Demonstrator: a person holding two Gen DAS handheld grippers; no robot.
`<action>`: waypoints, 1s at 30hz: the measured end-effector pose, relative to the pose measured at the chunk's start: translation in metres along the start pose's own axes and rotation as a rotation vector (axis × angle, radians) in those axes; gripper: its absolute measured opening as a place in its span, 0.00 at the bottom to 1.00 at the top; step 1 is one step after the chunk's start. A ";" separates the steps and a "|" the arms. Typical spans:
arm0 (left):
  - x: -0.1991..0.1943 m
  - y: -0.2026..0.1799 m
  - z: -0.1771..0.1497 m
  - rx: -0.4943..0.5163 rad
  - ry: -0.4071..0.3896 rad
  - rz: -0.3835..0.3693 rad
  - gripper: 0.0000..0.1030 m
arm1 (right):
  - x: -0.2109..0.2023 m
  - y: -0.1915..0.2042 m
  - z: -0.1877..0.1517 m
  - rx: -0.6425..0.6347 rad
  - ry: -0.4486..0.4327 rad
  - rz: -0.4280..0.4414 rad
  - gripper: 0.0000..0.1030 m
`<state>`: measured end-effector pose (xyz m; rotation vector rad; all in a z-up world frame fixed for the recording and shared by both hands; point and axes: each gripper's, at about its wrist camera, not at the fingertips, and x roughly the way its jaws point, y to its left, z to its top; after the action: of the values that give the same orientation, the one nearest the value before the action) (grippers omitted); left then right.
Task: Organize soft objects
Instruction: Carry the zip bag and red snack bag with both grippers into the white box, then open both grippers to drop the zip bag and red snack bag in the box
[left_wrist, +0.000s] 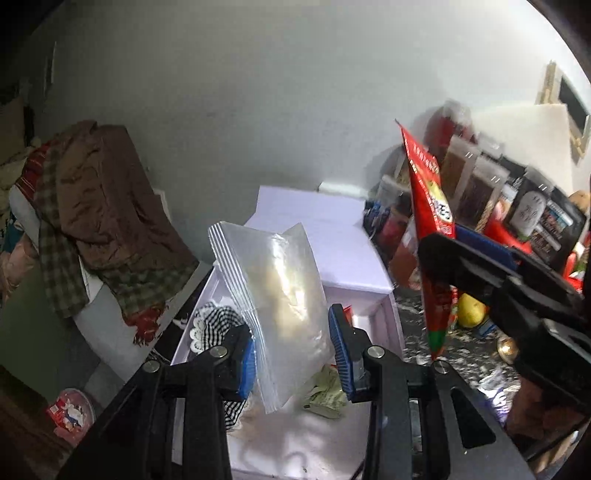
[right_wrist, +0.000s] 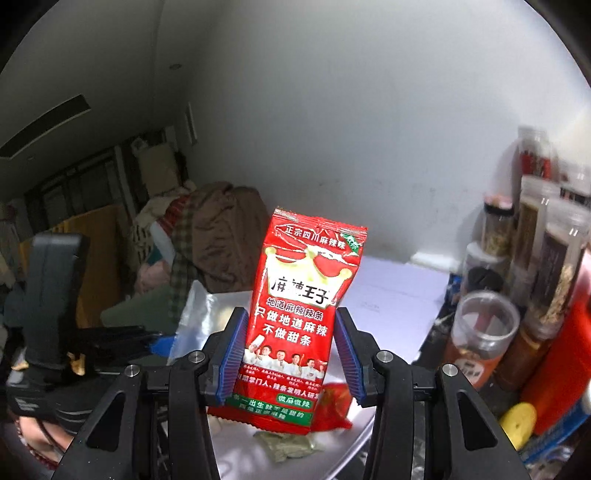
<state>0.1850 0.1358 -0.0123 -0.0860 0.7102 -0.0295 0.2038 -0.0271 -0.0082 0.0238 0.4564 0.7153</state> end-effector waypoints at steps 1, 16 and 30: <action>0.005 0.000 -0.001 -0.002 0.012 0.002 0.34 | 0.004 -0.001 -0.004 0.004 0.014 0.002 0.46; 0.063 0.015 -0.023 -0.036 0.169 0.025 0.34 | 0.060 -0.022 -0.029 0.068 0.194 0.044 0.46; 0.094 0.013 -0.034 -0.046 0.277 0.070 0.34 | 0.098 -0.032 -0.055 0.133 0.396 0.030 0.46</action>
<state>0.2336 0.1410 -0.1002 -0.1022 0.9904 0.0429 0.2663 0.0034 -0.1018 0.0140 0.8843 0.7195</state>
